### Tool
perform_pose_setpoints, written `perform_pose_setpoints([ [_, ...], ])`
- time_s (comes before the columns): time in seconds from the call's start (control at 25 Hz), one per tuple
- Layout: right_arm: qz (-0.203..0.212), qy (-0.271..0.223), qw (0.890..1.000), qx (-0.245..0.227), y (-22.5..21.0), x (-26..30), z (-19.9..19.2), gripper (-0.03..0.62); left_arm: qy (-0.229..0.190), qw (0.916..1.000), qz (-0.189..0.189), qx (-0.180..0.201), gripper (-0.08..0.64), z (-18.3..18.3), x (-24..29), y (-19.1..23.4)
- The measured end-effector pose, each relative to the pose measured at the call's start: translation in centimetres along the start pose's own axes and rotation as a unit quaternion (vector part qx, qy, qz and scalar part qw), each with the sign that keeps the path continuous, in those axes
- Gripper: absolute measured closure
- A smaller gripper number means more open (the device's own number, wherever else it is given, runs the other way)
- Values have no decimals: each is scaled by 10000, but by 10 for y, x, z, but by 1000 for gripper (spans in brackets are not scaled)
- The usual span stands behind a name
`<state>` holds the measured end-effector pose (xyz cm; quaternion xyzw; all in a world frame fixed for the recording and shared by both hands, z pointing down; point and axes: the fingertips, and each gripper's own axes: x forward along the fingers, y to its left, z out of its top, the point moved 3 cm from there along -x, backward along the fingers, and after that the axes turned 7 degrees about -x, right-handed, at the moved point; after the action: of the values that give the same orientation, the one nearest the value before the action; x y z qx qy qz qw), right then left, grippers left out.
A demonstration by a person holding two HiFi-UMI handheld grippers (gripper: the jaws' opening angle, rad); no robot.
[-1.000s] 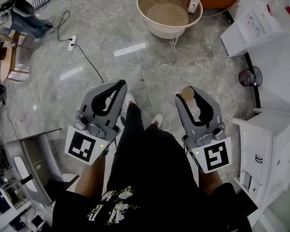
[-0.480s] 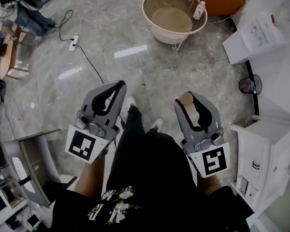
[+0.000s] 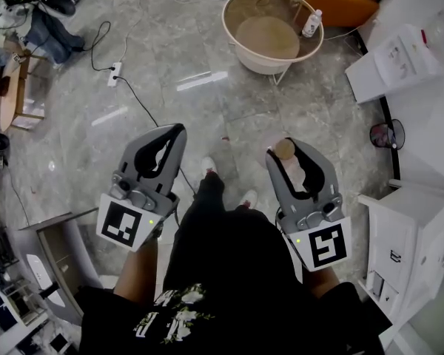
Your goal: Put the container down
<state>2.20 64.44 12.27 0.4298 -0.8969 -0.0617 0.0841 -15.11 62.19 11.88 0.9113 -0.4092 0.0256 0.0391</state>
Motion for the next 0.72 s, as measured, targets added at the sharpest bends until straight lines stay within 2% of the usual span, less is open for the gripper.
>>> perform_pose_setpoints([
  [0.44, -162, 34, 9998, -85, -5, 117, 15, 471, -56, 10000, 39, 16, 555, 8, 9, 122],
  [0.72, -332, 20, 9994, -115, 4, 182, 20, 471, -143, 9997, -193, 99, 555, 10, 15, 188],
])
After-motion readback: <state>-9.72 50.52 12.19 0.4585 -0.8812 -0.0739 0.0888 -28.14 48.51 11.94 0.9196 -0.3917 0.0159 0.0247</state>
